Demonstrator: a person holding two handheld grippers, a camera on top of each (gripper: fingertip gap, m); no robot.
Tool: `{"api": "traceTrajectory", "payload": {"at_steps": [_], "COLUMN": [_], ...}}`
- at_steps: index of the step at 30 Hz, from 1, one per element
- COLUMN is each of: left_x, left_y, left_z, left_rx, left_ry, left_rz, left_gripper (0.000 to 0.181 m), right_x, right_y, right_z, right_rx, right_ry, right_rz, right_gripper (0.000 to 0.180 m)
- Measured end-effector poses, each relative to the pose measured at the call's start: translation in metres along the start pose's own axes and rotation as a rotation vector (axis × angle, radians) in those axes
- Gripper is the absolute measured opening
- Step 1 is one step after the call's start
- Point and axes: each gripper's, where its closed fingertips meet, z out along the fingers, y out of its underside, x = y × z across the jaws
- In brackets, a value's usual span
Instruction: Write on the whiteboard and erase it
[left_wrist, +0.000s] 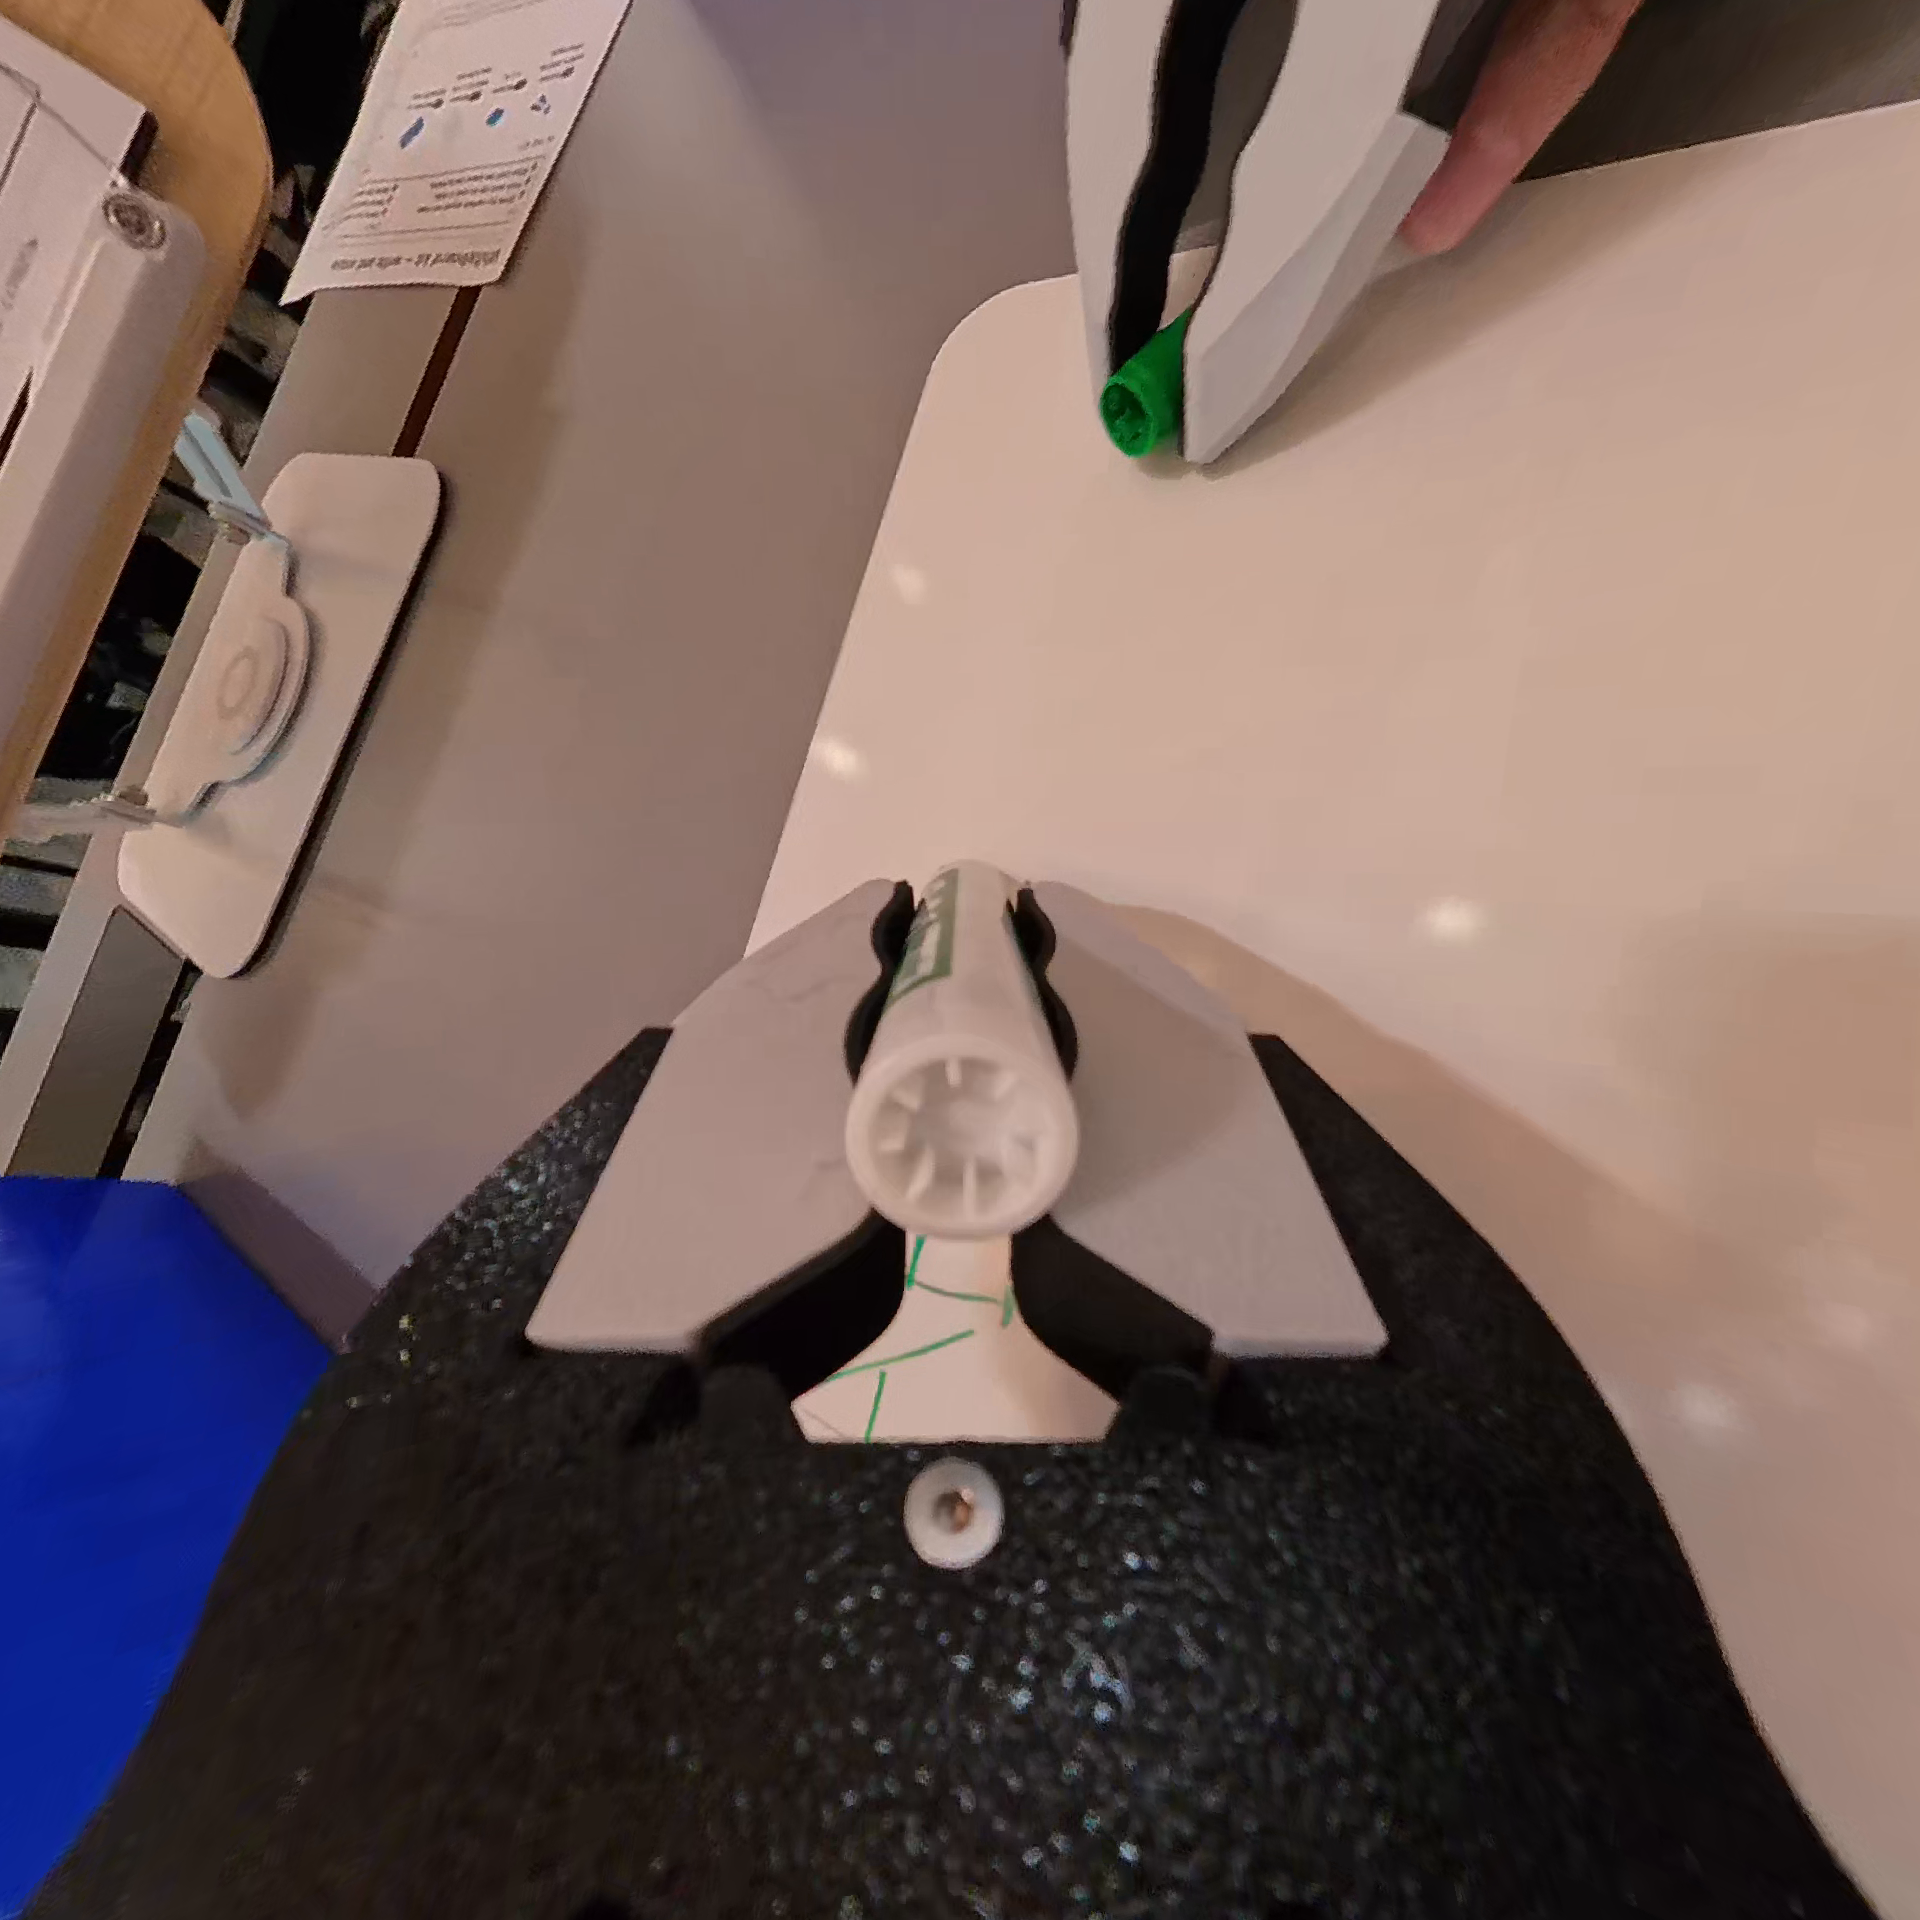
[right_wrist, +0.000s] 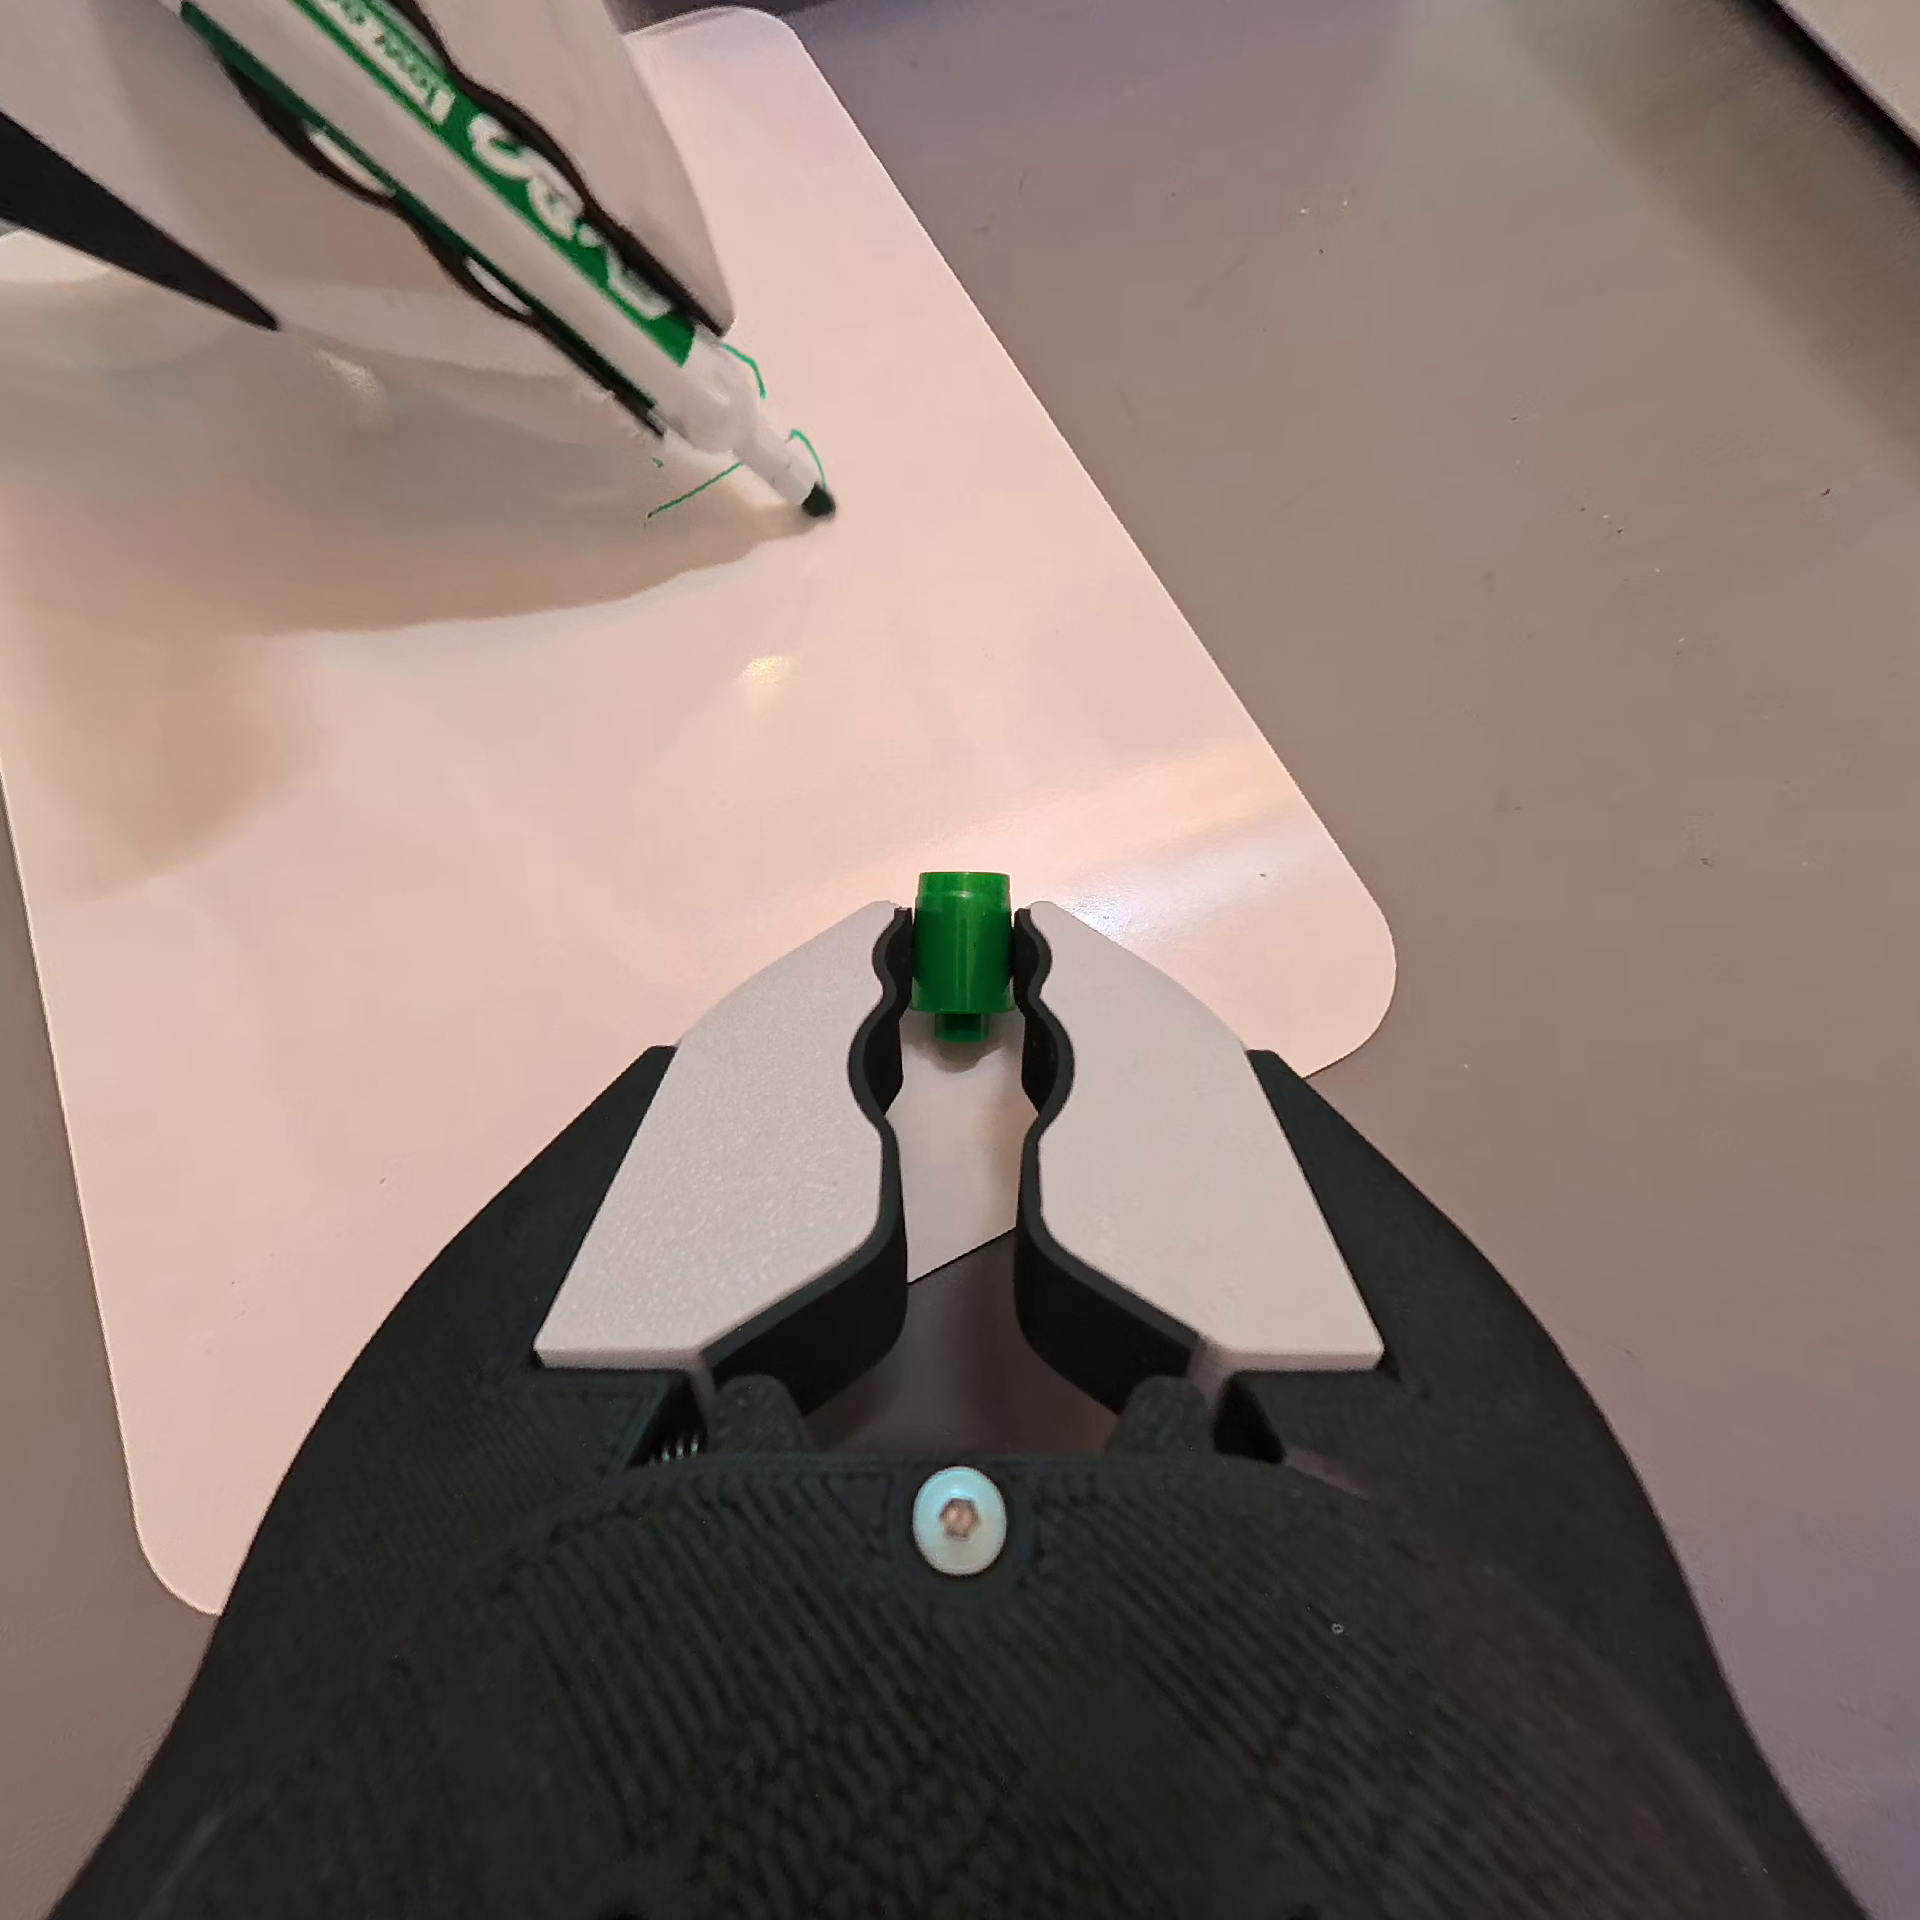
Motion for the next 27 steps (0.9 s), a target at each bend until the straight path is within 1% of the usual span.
{"api": "traceTrajectory", "payload": {"at_steps": [4,9,15,20,24,27], "left_x": [0.011,0.020,0.023,0.023,0.013,0.004], "left_y": [-0.004,0.001,0.010,0.011,-0.010,-0.017], "left_z": [-0.004,-0.016,-0.028,-0.030,-0.035,-0.032], "left_rx": [0.008,-0.004,-0.022,-0.019,0.126,0.134], "left_ry": [0.037,0.054,0.053,0.046,0.036,0.013], "left_rz": [0.025,0.032,0.022,0.007,-0.127,-0.144], "left_gripper": [0.020,0.019,0.019,0.019,0.019,0.019], "right_x": [0.000,0.000,-0.001,-0.002,-0.002,-0.002], "right_y": [0.000,0.000,0.000,0.000,0.000,0.000], "right_z": [0.000,0.000,0.000,0.000,-0.001,-0.001], "right_rx": [0.000,-0.001,-0.001,-0.001,-0.001,-0.001], "right_ry": [-0.001,-0.002,-0.003,-0.006,-0.006,-0.007], "right_rz": [0.001,0.000,-0.001,-0.003,-0.006,-0.006], "right_gripper": [0.018,0.018,0.018,0.018,0.018,0.018]}}
